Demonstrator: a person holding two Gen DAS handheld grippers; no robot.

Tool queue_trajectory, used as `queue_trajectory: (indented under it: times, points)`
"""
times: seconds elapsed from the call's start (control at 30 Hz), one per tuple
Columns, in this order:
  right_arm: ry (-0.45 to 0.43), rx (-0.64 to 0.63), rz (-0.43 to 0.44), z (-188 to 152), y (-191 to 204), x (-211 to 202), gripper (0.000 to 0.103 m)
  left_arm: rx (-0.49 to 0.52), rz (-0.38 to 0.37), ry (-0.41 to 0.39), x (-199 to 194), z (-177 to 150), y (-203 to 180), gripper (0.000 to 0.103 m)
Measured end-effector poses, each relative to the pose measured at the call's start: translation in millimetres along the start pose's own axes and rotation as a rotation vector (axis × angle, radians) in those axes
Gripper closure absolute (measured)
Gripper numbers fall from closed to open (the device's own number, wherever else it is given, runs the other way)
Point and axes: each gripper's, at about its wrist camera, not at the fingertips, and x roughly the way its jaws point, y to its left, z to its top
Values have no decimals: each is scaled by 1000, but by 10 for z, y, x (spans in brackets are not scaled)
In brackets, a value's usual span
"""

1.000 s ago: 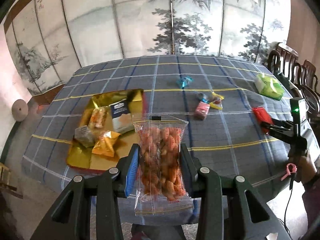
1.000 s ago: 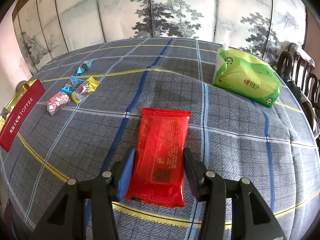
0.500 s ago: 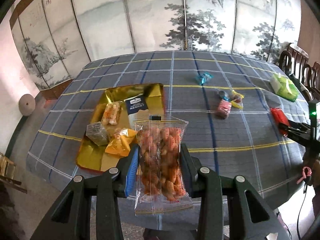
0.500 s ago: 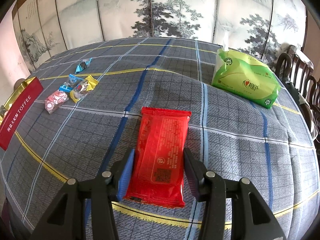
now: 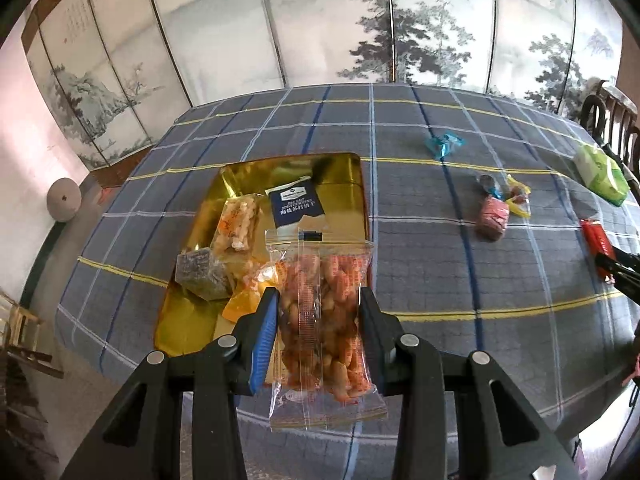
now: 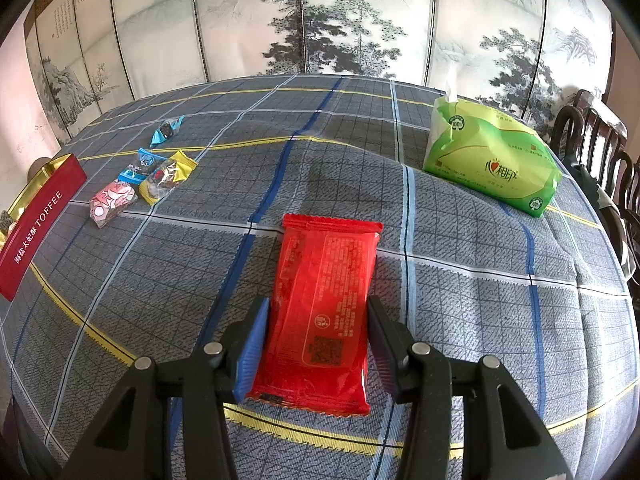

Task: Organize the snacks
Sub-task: 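Carry the clear bag of orange snacks over the gold tin with the left gripper, then lower the clear snack bag into the tin and open the left gripper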

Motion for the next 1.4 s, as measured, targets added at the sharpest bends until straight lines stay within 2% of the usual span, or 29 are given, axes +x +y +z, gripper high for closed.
queue_trajectory:
  times: [0.4, 0.53, 0.77, 0.93, 1.03, 1.4]
  points:
    - [0, 0, -1, 1, 0, -1, 54, -44, -40, 58, 363, 391, 159, 67]
    - [0, 1, 0, 1, -1, -1, 54, -65, -69, 98, 544, 582, 243, 67]
    - [0, 2, 0, 3, -1, -1, 54, -83, -72, 175, 937, 882, 366, 67]
    - [-1, 3, -1, 4, 0, 1, 54, -87, -69, 207, 1128, 964, 368, 67]
    - [-1, 3, -1, 5, 0, 0, 54, -108, -95, 224, 1207, 989, 372, 67]
    - [-1, 3, -1, 5, 0, -1, 54, -94, -126, 243, 1353, 973, 236, 67]
